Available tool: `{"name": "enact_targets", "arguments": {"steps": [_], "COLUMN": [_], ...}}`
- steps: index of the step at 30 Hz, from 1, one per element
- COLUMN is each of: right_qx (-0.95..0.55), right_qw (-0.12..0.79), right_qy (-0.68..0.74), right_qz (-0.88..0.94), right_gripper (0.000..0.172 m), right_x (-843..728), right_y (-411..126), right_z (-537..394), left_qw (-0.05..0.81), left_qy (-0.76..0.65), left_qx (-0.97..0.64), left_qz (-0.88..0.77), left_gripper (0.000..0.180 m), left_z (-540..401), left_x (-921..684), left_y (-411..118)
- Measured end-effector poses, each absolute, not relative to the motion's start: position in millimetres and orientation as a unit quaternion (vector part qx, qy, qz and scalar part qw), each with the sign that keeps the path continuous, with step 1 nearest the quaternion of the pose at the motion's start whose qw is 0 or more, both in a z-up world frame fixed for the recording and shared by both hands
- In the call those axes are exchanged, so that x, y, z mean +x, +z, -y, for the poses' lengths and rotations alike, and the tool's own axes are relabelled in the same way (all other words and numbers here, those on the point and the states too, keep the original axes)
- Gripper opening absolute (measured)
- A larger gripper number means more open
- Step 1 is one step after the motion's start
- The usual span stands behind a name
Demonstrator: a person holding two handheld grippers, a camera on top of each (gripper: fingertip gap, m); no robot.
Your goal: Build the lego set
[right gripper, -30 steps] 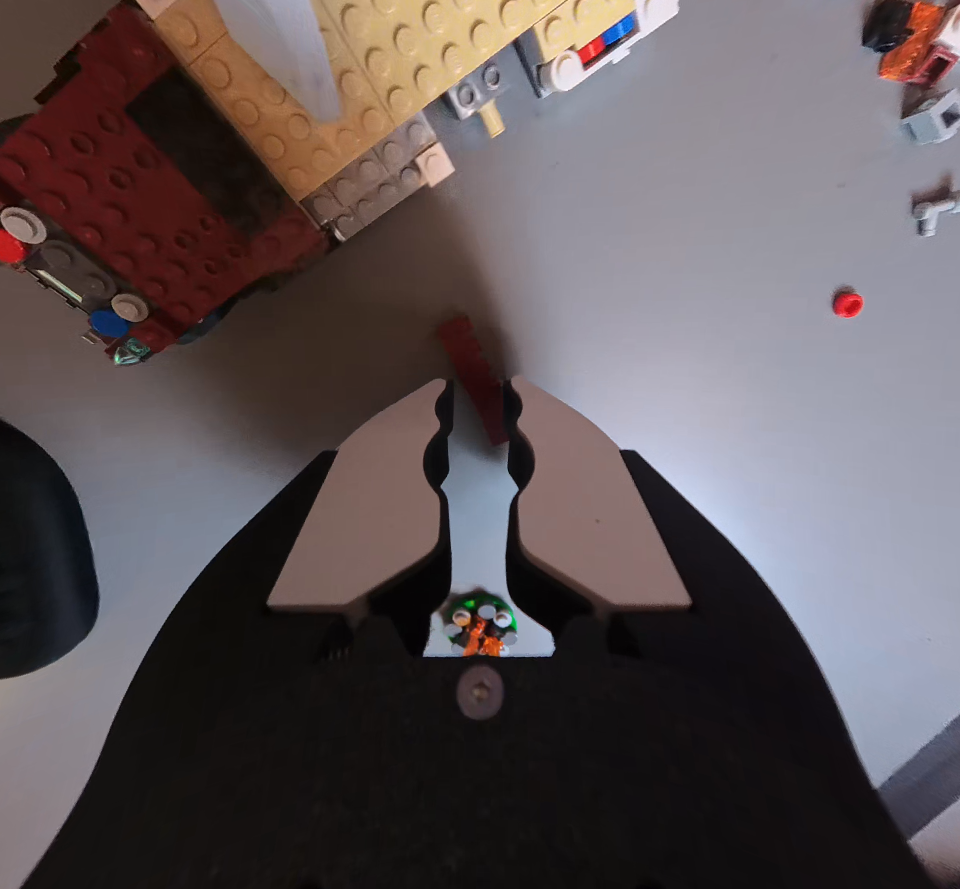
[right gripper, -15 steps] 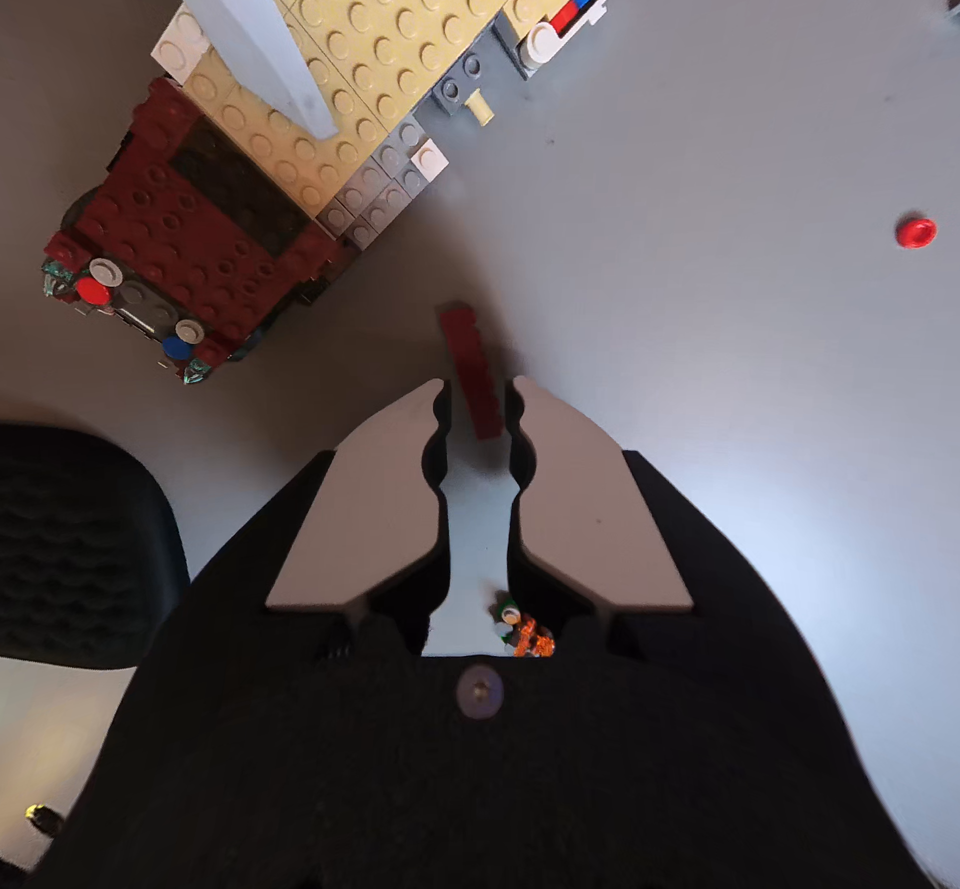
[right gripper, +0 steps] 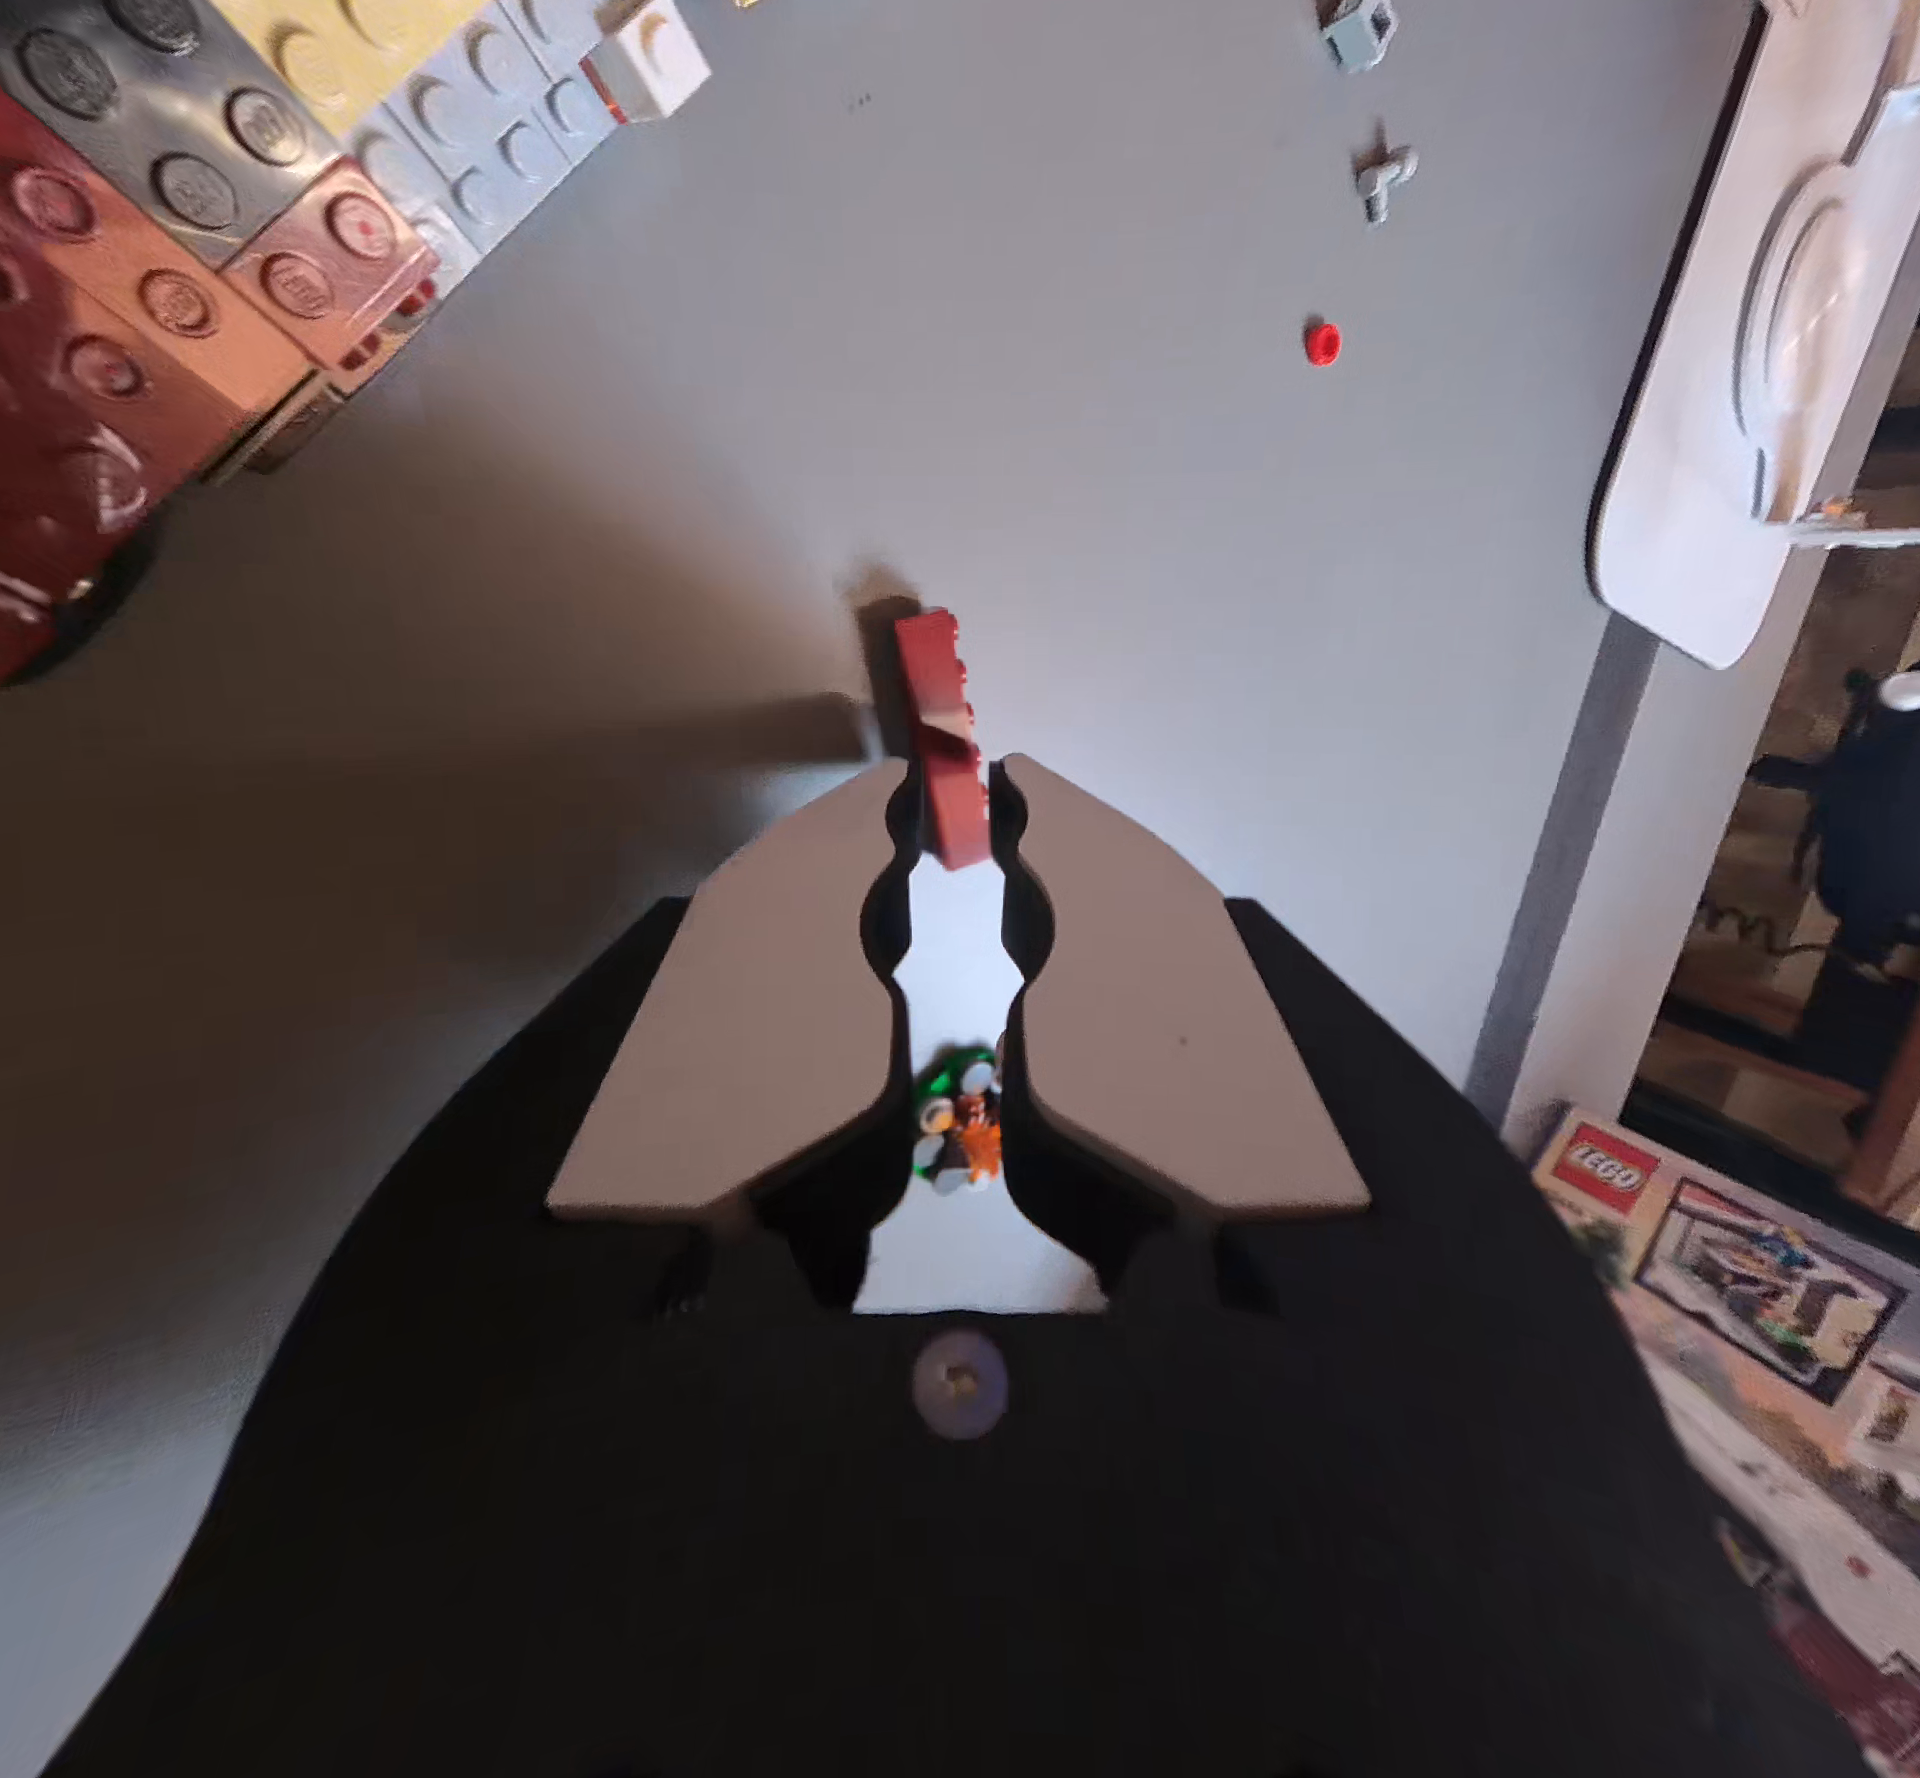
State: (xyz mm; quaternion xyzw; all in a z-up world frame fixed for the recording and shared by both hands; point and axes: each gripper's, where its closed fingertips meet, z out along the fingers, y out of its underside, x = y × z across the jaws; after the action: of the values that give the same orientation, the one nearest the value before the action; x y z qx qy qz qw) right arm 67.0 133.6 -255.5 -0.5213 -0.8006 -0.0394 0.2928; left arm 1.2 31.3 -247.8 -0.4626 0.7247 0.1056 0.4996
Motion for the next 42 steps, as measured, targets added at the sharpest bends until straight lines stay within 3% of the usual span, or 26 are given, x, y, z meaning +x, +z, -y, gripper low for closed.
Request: {"name": "enact_targets", "arguments": {"steps": [8, 14, 21, 25, 30, 34, 36, 42], "right_qx": [-0.586, -0.629, -0.621, -0.616, -0.594, -0.571, -0.557, -0.636], "right_qw": [0.224, 0.133, 0.114, 0.056, 0.124, 0.317, 0.367, 0.286], "right_qy": [0.078, 0.169, 0.171, 0.167, 0.121, -0.032, -0.088, 0.075], "right_qz": [0.775, 0.747, 0.756, 0.768, 0.786, 0.757, 0.740, 0.713], "right_gripper": [0.021, 0.017, 0.013, 0.016, 0.012, 0.012, 0.012, 0.024], "right_x": [76.9, 78.4, 63.8, 67.6, 61.2, 60.4, 68.9, 80.0], "right_y": [-253.5, -246.7, -247.6, -258.6, -257.5, -240.0, -238.1, -244.4], "right_z": [-101.5, -107.7, -129.7, -127.5, -128.6, -150.6, -147.7, -94.9], "left_qw": [0.499, 0.499, 0.501, 0.500, 0.501, 0.501, 0.501, 0.501], "left_qy": [0.111, 0.111, 0.108, 0.107, 0.105, 0.106, 0.105, 0.109], "left_qx": [-0.462, -0.462, -0.462, -0.462, -0.462, -0.461, -0.461, -0.459], "left_qz": [-0.725, -0.724, -0.724, -0.724, -0.724, -0.724, -0.725, -0.725], "left_gripper": [0.029, 0.029, 0.029, 0.029, 0.029, 0.029, 0.029, 0.029], "left_z": [-32.6, -32.5, -32.0, -31.7, -30.9, -30.2, -30.0, -29.0], "left_x": [1.3, 1.5, 2.4, 3.0, 3.3, 4.0, 4.3, 5.6], "left_y": [-247.9, -247.8, -247.4, -247.1, -246.8, -246.6, -246.5, -246.2]}}
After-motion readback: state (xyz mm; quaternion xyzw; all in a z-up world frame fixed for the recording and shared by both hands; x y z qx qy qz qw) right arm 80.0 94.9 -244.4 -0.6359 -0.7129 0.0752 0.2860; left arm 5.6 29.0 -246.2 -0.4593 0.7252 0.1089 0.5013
